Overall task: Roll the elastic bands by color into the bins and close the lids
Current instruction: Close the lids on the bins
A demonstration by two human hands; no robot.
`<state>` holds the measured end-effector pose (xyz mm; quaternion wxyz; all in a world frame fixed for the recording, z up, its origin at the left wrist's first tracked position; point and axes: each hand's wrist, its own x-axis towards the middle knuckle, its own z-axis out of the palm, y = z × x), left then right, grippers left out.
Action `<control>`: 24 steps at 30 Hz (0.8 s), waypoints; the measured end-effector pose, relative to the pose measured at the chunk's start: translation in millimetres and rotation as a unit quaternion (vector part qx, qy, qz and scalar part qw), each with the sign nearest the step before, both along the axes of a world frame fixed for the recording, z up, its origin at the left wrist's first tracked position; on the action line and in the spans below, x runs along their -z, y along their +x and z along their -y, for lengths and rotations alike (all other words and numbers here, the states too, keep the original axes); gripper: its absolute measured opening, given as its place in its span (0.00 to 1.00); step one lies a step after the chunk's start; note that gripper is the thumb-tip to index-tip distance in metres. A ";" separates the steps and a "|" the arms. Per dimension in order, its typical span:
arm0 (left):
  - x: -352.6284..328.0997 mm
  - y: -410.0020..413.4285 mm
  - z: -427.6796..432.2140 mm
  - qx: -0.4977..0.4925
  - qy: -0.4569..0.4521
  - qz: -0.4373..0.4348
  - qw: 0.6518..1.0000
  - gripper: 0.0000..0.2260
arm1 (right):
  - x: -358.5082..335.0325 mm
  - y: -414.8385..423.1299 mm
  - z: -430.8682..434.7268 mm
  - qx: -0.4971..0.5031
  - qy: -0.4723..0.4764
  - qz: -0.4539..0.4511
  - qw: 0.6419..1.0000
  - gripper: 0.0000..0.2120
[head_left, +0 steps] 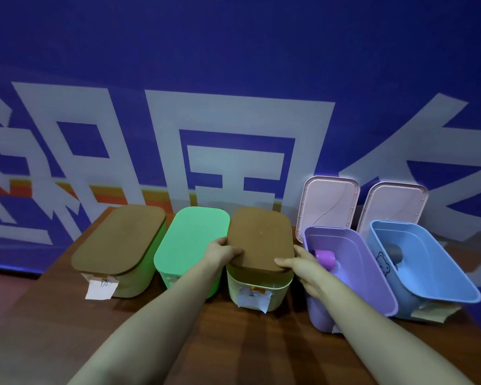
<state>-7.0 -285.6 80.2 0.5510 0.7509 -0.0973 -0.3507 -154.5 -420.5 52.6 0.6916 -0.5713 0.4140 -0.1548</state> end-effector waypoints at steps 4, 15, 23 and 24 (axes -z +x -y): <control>5.4 -5.0 -2.5 0.020 0.023 0.013 0.999 0.21 | 4.1 -4.4 -0.8 0.004 0.022 0.003 1.000 0.25; 19.3 -9.9 -4.4 0.035 0.045 0.014 0.998 0.24 | 14.8 -14.1 -7.2 0.000 0.001 -0.014 1.000 0.27; 19.8 -8.5 -8.5 0.042 0.084 0.055 0.994 0.25 | 17.6 -14.2 -6.0 -0.025 -0.029 -0.062 0.997 0.29; 21.0 -7.5 -8.3 0.047 0.093 0.066 0.992 0.24 | 18.5 -14.6 -5.6 -0.032 -0.036 -0.076 0.996 0.29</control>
